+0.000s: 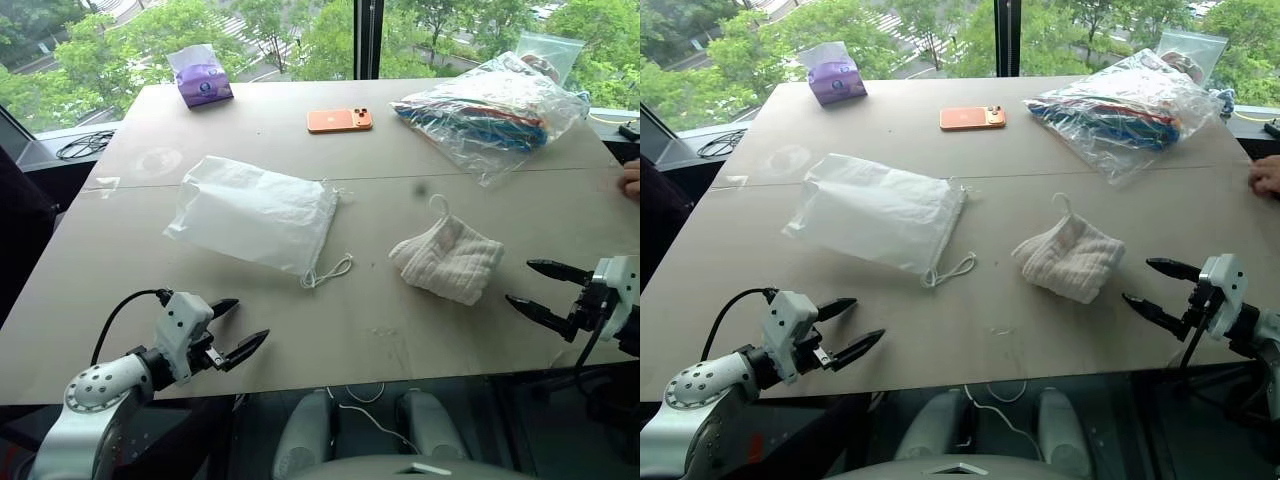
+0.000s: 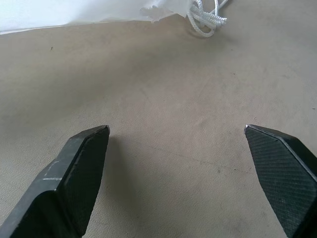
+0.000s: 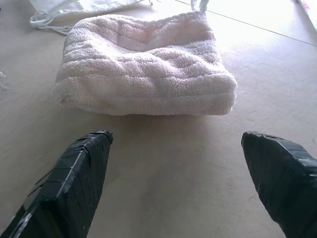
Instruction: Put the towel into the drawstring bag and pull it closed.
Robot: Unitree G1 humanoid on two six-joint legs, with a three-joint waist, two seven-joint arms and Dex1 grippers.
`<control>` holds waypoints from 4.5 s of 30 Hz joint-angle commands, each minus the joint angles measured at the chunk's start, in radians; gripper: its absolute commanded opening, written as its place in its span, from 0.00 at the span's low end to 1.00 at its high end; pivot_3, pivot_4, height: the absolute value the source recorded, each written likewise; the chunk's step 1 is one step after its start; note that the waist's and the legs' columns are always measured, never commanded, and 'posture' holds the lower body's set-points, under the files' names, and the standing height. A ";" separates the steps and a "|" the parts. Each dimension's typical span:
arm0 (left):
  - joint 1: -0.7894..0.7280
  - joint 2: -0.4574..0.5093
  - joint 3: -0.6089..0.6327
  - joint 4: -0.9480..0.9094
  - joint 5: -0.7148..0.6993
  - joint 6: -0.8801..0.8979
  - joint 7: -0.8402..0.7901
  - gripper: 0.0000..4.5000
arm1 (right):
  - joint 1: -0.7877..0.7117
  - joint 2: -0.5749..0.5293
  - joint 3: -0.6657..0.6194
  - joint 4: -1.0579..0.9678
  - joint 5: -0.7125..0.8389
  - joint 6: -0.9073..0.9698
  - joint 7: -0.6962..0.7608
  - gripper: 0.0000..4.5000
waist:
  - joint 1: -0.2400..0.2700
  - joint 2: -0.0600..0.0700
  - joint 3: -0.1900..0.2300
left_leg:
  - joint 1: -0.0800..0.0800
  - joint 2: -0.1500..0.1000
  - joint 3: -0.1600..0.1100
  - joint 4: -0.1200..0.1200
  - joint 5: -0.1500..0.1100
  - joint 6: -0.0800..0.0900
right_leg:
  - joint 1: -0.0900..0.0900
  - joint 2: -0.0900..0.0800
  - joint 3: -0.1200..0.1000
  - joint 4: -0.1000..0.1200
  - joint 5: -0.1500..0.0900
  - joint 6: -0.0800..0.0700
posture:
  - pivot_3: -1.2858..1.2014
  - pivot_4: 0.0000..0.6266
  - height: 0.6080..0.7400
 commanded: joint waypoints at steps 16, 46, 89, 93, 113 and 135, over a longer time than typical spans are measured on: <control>-0.049 -0.036 0.023 -0.086 -0.092 0.045 0.028 1.00 | -0.028 -0.048 -0.043 -0.039 0.058 0.034 0.052 0.99 | 0.000 0.000 0.000 | 0.000 0.000 0.000 0.000 0.000 0.000 | 0.000 0.000 0.000 0.000 0.000 0.000 | 0.52 0.24 1.00; -0.500 -0.424 -0.516 -0.092 0.519 0.301 0.906 1.00 | -0.260 -0.107 -0.030 -0.221 0.248 0.306 0.101 0.99 | 0.014 -0.002 0.002 | -0.001 -0.002 -0.004 0.001 0.000 0.000 | 0.002 0.003 -0.001 0.000 0.003 0.004 | 0.52 0.24 1.00; -0.482 -0.427 -0.501 0.035 0.751 0.086 0.809 0.00 | -0.249 -0.069 -0.032 -0.245 0.241 0.279 0.050 1.00 | 0.024 -0.002 0.002 | -0.001 -0.002 -0.004 0.001 0.000 0.000 | 0.002 0.001 -0.002 0.000 0.003 0.004 | 0.52 0.24 1.00; -0.481 -0.420 -0.456 0.017 0.717 0.071 0.779 0.00 | -0.249 -0.062 -0.027 -0.245 0.238 0.275 0.044 1.00 | 0.024 -0.002 0.002 | -0.001 -0.002 -0.004 0.001 0.000 0.000 | 0.002 0.001 -0.002 0.000 0.003 0.004 | 0.52 0.24 1.00; -0.512 -0.405 -0.497 0.123 0.862 0.098 0.790 0.99 | -0.227 -0.053 -0.047 -0.265 0.237 0.271 0.017 1.00 | 0.024 -0.002 0.002 | -0.001 -0.002 -0.004 0.001 0.000 0.000 | 0.002 0.001 -0.003 0.000 0.003 0.004 | 0.52 0.24 1.00; -0.506 -0.422 -0.454 0.191 0.935 0.121 0.890 0.99 | -0.220 -0.050 -0.057 -0.261 0.239 0.265 0.007 1.00 | 0.021 -0.001 0.002 | 0.000 -0.002 -0.004 0.002 0.000 0.000 | 0.002 0.001 -0.002 0.001 0.003 0.004 | 0.52 0.24 1.00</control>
